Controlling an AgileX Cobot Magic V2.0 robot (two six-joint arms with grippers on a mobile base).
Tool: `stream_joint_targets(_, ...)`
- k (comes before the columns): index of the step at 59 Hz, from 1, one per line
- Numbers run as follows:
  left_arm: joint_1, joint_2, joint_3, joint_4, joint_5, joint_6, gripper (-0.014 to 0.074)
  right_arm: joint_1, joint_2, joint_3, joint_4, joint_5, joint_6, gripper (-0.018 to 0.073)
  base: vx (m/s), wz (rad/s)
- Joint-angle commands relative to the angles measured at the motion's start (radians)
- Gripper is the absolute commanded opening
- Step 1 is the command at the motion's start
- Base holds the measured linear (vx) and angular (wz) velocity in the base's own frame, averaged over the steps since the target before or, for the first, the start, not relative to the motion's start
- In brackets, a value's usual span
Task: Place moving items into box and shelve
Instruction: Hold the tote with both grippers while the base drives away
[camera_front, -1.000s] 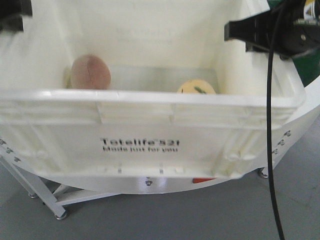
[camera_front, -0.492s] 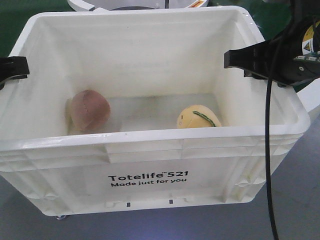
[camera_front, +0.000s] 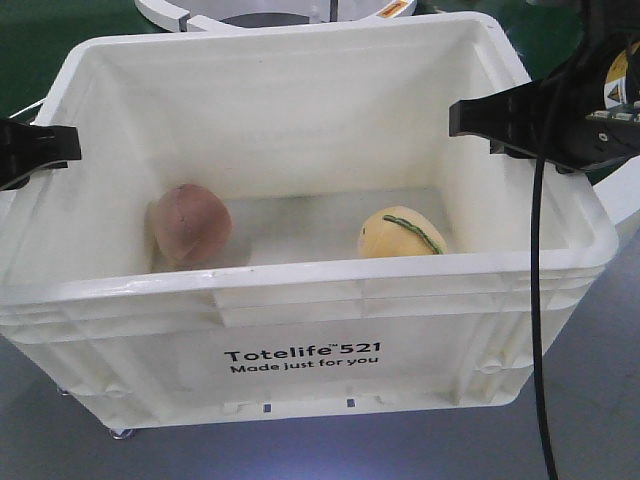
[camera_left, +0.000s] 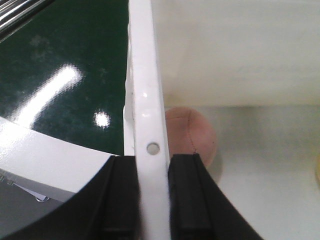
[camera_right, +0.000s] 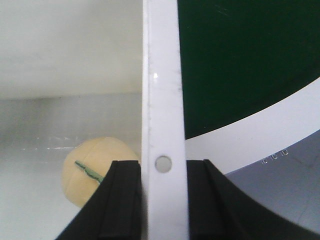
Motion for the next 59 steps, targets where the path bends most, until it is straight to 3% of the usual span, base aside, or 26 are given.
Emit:
stream_joint_targets(1,0.0,-0.018,-0.053,0.08,-0.09,0.021,0.0074,-0.009,-0.042,-0.039,-0.12,-0.081,-0.002,0.0084,0.0,0.0)
stream_joint_targets(59,0.0,-0.021,-0.102,0.079,-0.052,0.019,0.0074,-0.011,-0.042,-0.039,-0.107,-0.075,0.015,0.0085,0.0,0.0)
